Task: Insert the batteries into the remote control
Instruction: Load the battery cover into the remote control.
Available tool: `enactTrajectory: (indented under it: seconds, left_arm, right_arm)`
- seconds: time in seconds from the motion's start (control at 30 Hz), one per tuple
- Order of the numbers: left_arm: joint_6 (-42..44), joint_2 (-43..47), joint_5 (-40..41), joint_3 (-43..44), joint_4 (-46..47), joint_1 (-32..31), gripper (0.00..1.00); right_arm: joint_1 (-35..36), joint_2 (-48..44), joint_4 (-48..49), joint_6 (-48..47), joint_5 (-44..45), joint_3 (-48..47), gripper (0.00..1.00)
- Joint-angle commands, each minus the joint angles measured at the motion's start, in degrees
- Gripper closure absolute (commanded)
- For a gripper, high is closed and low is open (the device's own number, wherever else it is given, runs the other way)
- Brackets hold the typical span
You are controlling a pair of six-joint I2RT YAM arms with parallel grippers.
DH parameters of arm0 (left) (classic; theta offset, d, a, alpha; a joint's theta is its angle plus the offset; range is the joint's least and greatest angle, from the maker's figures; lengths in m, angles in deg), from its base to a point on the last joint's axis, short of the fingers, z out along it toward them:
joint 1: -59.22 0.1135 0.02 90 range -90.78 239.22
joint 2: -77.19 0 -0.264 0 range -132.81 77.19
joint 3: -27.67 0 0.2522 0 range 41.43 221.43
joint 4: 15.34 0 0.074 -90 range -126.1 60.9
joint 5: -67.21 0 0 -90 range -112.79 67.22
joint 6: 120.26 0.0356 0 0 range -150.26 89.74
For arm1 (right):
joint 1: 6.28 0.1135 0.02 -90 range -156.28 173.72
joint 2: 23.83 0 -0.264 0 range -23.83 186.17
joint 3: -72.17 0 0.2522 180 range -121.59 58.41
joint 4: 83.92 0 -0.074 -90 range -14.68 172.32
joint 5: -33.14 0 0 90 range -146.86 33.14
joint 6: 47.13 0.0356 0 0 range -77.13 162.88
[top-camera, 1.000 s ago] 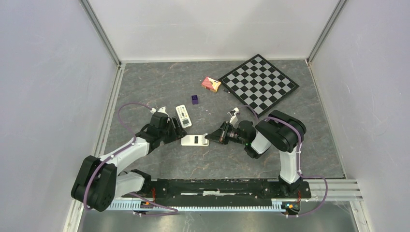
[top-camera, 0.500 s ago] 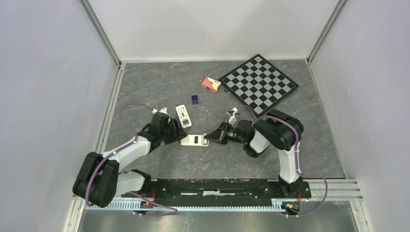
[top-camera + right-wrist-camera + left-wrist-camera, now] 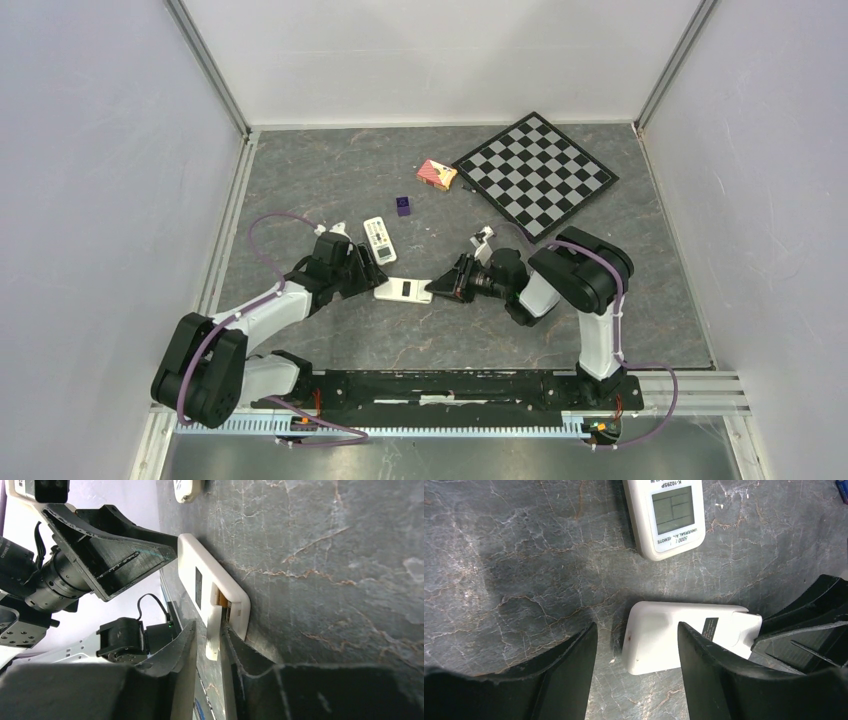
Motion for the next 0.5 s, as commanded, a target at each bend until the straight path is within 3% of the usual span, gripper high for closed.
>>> enactTrajectory:
  seconds: [0.0,0.47]
  left_arm:
    - [2.05,0.31,1.18,0.17,0.16,0.44,0.33]
    - [3.09,0.45,2.81,1.72,-1.52,0.51,0.3]
  right_arm:
    - [0.06,-2.9,-2.94,-2.78,0.39,0.1,0.69]
    - [-0.73,-8.26,-14.9,-8.55,-0.32,-2.4,0.55]
